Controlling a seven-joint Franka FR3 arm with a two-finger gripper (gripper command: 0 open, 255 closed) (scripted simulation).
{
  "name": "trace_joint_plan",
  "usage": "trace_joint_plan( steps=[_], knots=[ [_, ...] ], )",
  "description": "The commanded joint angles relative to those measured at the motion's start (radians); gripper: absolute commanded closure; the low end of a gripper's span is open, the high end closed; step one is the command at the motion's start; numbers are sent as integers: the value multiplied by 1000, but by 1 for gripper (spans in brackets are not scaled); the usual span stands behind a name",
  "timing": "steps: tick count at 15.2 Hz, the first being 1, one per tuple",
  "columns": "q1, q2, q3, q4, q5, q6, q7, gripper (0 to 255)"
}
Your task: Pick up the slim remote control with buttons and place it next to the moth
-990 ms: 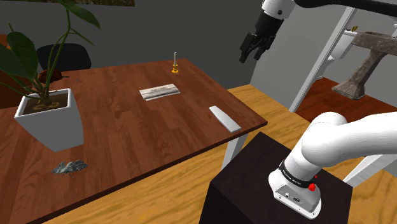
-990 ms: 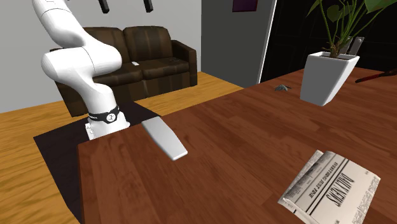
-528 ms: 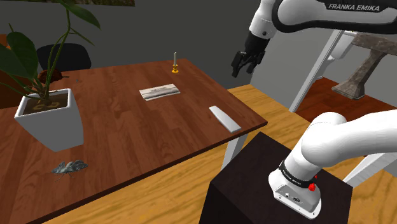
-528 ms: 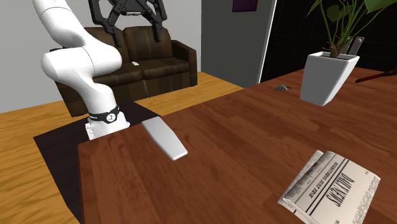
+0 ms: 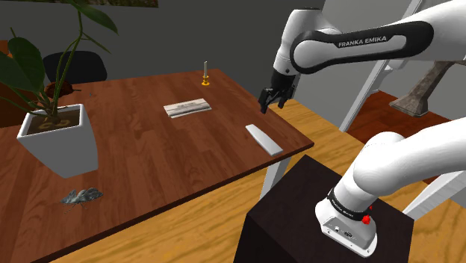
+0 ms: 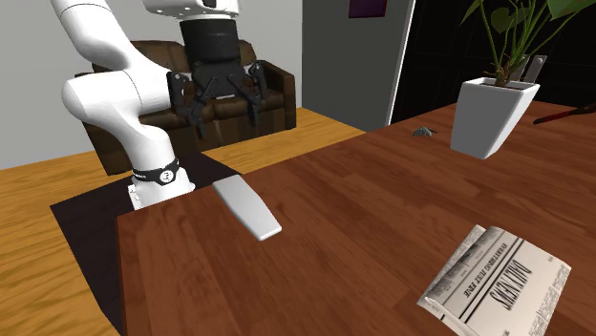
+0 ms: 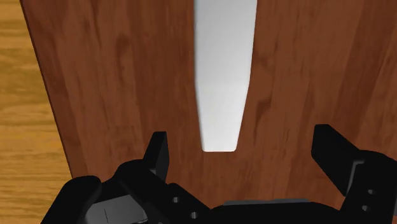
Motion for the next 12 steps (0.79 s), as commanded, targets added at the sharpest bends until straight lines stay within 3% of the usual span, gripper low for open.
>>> trace_joint_plan(
  steps=[1,7,12],
  knots=[
    [-3,50,5,-28,1,58,12,0],
    [-11,221,20,-89,3,225,50,0],
    [-12,276,22,-119,2,305,54,0]
  ],
)
